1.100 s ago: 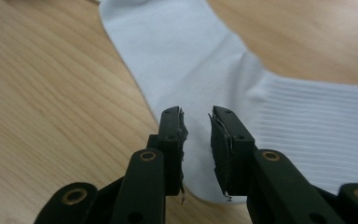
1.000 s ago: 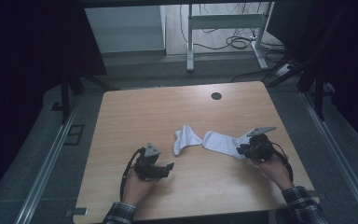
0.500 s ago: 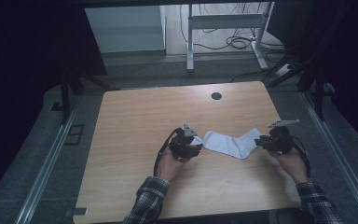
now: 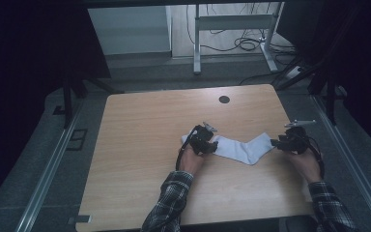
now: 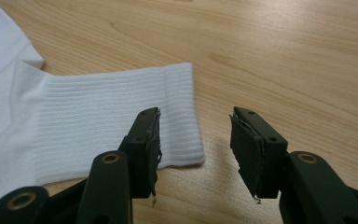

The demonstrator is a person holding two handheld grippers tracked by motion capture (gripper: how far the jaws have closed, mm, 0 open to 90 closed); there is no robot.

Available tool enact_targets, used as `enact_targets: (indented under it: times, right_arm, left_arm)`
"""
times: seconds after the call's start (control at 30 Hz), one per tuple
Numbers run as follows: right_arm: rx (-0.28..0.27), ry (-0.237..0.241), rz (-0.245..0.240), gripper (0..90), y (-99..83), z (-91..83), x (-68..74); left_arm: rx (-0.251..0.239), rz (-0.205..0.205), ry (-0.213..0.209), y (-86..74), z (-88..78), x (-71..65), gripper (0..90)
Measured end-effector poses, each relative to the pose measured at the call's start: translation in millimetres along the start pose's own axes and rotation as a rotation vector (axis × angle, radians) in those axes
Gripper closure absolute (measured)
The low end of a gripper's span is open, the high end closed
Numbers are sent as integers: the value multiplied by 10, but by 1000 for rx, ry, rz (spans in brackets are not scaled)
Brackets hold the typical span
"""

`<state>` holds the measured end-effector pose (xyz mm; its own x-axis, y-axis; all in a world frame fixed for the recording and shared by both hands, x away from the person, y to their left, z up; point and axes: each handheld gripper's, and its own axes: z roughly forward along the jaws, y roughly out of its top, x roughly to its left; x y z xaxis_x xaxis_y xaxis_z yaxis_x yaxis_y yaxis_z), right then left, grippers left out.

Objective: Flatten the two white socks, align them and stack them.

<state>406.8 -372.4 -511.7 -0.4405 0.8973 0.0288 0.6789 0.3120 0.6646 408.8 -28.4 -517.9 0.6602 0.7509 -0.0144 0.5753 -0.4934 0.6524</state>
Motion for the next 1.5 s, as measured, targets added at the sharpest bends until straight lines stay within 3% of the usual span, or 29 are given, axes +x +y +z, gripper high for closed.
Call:
enact_targets:
  times: [0.2,0.23,0.27,0.3,0.37,0.57,0.77,0.83,0.9,1.03,1.2,1.23,1.3,1.33,1.4,1.5]
  right_arm:
    - [32,-4,-9,547,-54,84,15]
    - [39,-1,-10,584,-66,93,16]
    - [32,30,21,684,-82,89,18]
    - [32,30,21,684,-82,89,18]
    - [36,40,28,772,-86,80,44]
    - [41,25,-11,800,-60,4,119]
    - [-3,50,-50,799,5,-218,215]
    - [-32,70,-69,799,38,-330,303]
    - [-40,83,-89,799,59,-395,371]
    - [-59,110,-106,799,81,-463,486]
    - [-82,166,-128,799,131,-530,704]
    - [-86,183,-138,799,150,-535,790]
    - [-87,209,-148,798,166,-521,896]
    - [-87,209,-148,798,166,-521,896]
    - [-76,246,-170,797,172,-473,1064]
    - [-66,261,-188,796,166,-422,1173]
  left_arm:
    - [16,7,10,-18,85,-5,659]
    - [16,11,5,-20,94,-11,683]
    - [23,20,-2,-26,112,-27,744]
    - [23,20,-2,-26,112,-27,787]
    - [20,5,-22,-29,116,-34,817]
    - [-3,10,-34,-19,27,-52,855]
    - [-39,17,-54,-26,-242,-42,855]
    - [-53,26,-58,-63,-400,-35,854]
    - [-60,27,-58,-81,-453,-35,854]
    - [-71,33,-59,-176,-681,3,853]
    - [-81,27,-52,-362,-985,92,851]
    - [-87,11,-55,-458,-1103,139,851]
    - [-87,9,-50,-509,-1159,161,851]
    - [-86,4,-44,-564,-1211,179,851]
    - [-89,-5,-31,-682,-1308,222,848]
    - [-82,-30,-18,-874,-1414,294,847]
